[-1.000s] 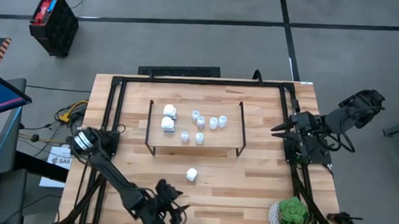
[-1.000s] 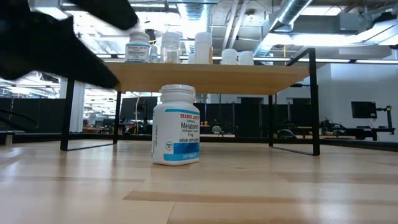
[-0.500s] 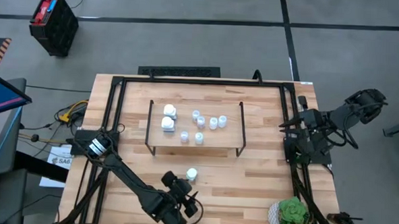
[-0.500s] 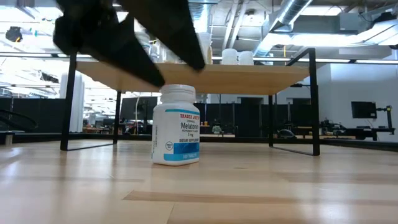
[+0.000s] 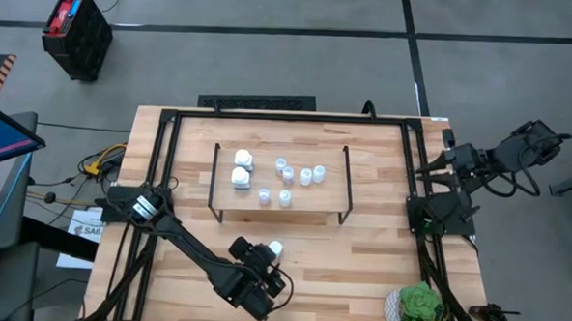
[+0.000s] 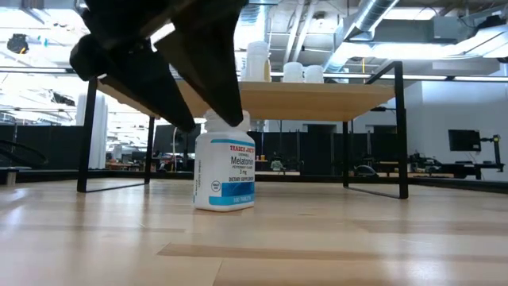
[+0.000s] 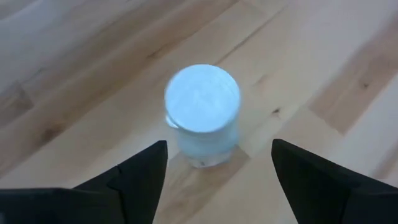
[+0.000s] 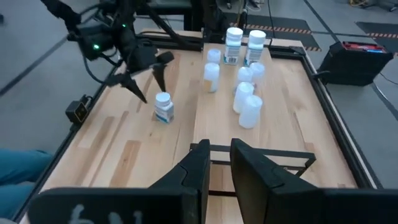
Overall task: Pick and place medicine bottles onto shelf by color
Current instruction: Put the white blue pill bottle on the shelf
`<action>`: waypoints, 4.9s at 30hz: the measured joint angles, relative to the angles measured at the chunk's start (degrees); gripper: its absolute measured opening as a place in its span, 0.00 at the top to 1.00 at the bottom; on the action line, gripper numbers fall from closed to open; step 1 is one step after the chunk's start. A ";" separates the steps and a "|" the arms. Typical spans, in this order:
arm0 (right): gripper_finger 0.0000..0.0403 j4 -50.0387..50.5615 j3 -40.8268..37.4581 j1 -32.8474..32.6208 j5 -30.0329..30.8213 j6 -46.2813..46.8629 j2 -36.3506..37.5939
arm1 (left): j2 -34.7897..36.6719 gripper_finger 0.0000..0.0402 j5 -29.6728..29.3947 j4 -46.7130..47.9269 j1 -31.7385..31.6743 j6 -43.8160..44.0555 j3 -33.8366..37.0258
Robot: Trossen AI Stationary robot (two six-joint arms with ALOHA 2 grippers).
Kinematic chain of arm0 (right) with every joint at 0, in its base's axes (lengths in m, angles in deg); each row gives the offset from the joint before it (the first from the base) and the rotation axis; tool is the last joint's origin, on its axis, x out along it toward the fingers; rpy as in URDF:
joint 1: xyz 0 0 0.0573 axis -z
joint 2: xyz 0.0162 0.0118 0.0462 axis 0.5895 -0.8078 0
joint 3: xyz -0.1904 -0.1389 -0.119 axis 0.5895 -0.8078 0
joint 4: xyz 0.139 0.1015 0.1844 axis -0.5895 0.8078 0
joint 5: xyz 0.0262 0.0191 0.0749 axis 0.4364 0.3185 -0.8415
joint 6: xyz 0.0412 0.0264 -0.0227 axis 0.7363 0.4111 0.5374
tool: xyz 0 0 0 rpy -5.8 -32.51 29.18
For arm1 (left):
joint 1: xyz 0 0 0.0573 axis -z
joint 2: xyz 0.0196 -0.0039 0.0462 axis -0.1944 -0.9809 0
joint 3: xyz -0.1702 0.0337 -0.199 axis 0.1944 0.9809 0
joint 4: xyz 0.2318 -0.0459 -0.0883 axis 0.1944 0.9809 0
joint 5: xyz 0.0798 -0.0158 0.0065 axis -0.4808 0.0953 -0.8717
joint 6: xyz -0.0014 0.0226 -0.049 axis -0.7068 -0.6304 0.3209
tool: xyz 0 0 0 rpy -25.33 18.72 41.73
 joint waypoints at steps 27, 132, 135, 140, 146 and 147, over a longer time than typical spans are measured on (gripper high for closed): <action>0.79 0.81 0.02 0.00 -4.40 -1.33 1.40 | -0.07 0.31 4.25 -2.35 -5.31 -2.62 2.52; 0.79 1.29 0.00 0.02 -4.09 -0.90 1.40 | 46.84 0.52 21.38 -0.78 -24.40 -68.35 24.52; 0.79 1.29 0.00 0.02 -4.09 -0.92 1.40 | 46.84 0.52 20.87 -0.73 -24.39 -69.10 24.52; 0.79 1.29 0.00 0.02 -4.09 -0.92 1.40 | 47.17 0.52 20.58 -1.22 -24.38 -71.02 24.43; 0.79 1.29 0.00 0.02 -4.09 -0.94 1.40 | 47.25 0.51 20.17 -0.88 -24.38 -71.06 21.48; 0.79 1.29 0.00 0.02 -4.09 -0.94 1.40 | 47.25 0.51 20.25 -0.86 -24.38 -70.65 21.18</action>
